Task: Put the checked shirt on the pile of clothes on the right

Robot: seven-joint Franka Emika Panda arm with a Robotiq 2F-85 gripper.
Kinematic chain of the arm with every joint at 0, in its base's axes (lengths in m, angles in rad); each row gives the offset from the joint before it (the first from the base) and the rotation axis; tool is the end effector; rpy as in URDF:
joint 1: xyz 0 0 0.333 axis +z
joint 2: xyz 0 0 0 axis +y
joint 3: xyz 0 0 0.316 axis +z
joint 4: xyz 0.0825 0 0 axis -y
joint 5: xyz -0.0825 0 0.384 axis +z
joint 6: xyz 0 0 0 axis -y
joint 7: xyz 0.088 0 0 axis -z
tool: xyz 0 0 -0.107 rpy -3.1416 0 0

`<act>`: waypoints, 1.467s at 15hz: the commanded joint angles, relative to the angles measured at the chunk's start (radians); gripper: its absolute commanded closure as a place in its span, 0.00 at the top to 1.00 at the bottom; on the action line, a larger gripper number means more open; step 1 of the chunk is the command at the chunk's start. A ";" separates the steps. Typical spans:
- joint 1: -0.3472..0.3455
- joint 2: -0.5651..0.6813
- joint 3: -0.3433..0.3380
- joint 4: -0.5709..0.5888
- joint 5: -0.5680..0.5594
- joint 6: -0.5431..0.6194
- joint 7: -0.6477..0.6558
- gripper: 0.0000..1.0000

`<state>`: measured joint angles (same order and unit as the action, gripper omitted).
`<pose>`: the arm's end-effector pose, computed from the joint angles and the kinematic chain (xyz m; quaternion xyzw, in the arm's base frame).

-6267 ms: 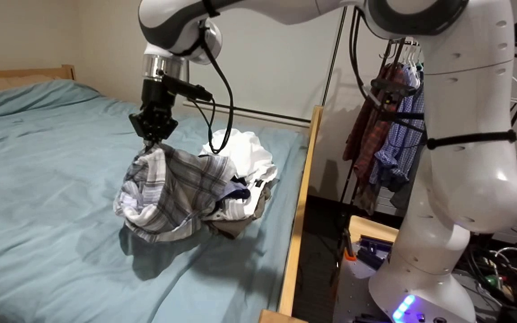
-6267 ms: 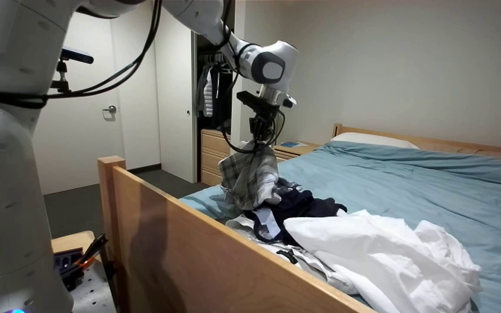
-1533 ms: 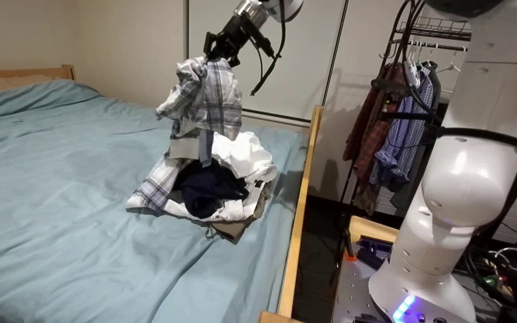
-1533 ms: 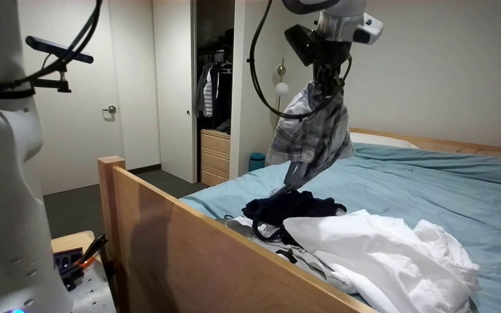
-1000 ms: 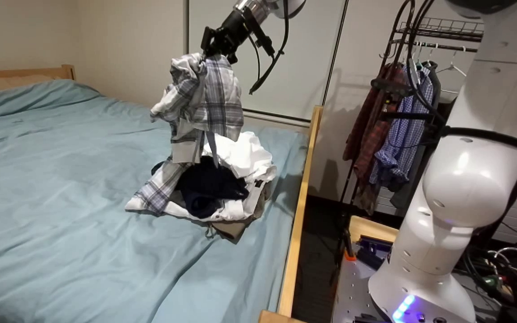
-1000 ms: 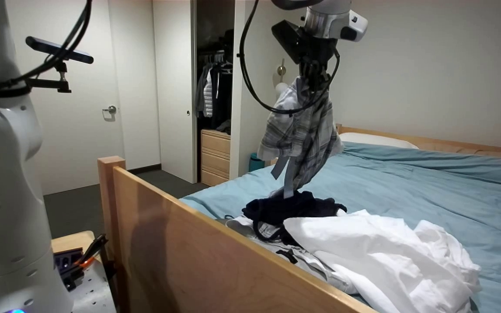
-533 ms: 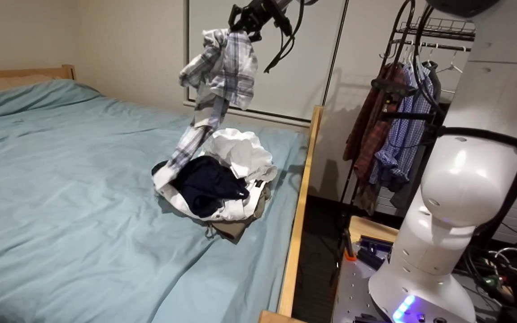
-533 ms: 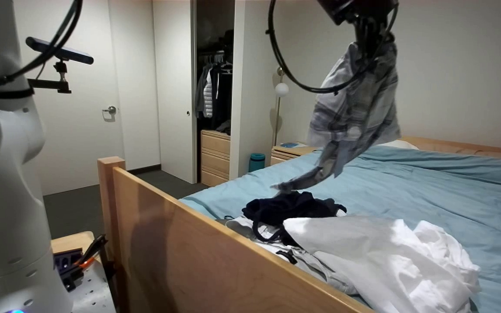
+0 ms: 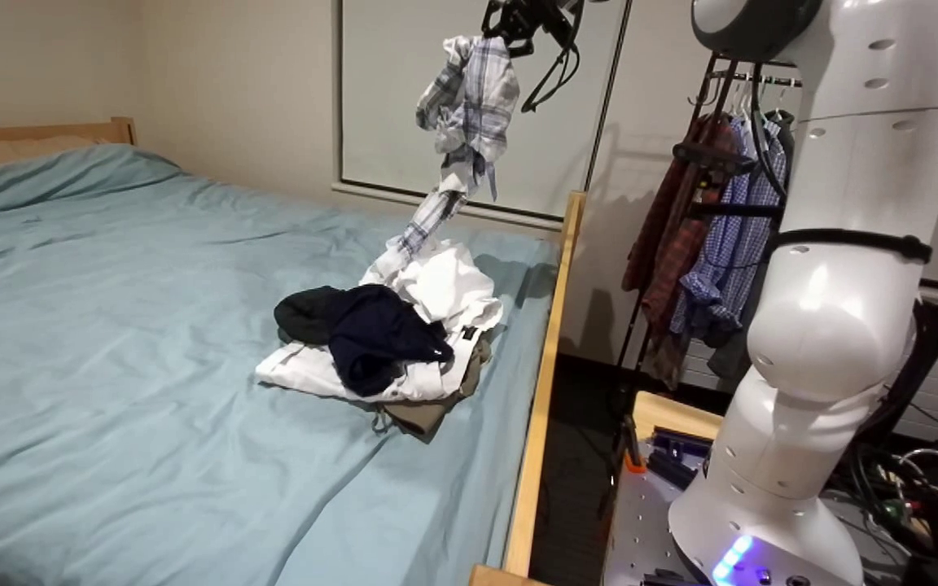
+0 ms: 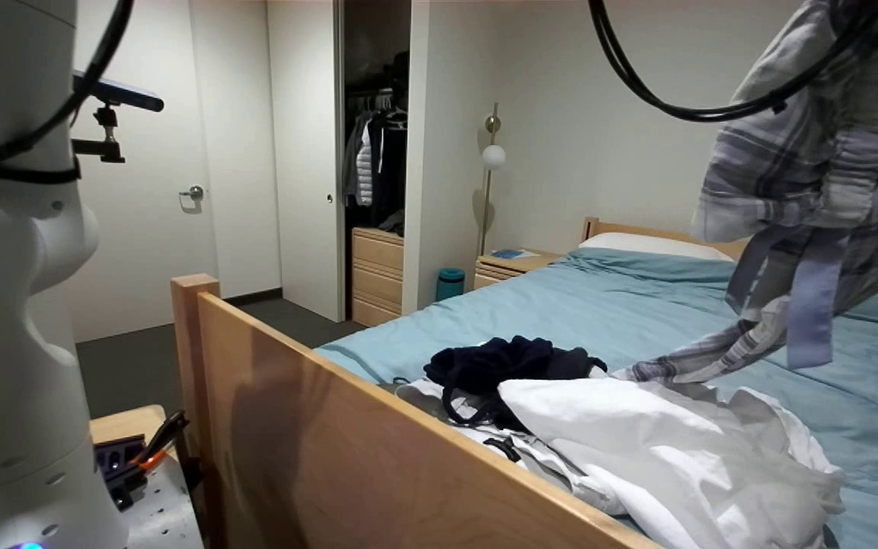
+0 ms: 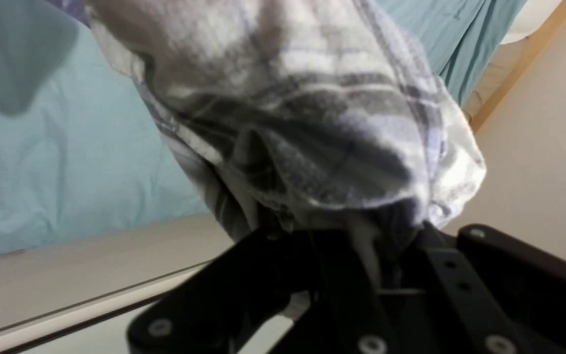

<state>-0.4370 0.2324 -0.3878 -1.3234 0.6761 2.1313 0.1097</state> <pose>0.4962 -0.4418 0.6849 -0.7860 0.4752 -0.3585 0.1669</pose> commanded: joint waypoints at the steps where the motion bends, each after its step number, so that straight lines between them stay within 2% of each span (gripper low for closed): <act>1: -0.001 0.014 0.000 0.012 0.000 0.002 0.009 0.20; 4: 0.003 0.027 0.003 0.030 0.000 0.003 0.021 0.20; 5: 0.001 0.034 0.002 0.036 -0.001 0.001 0.026 0.05; 6: -0.010 0.051 -0.006 0.052 0.007 0.011 0.037 0.05; 7: -0.054 0.071 0.019 0.079 0.008 0.015 0.046 0.05; 11: -0.176 0.170 0.028 0.176 0.103 -0.039 0.021 0.05; 13: -0.221 0.196 0.051 0.187 0.124 -0.049 0.011 0.05; 14: -0.200 0.187 0.032 0.152 0.131 -0.037 -0.012 0.05; 18: -0.140 0.111 0.072 -0.002 0.087 -0.035 -0.188 0.05; 19: -0.123 0.096 0.075 -0.030 0.062 -0.064 -0.211 0.05; 22: -0.048 0.036 0.073 -0.176 -0.043 -0.044 -0.301 0.05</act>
<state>-0.5338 0.3699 -0.3206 -1.3309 0.7056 2.0754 -0.0838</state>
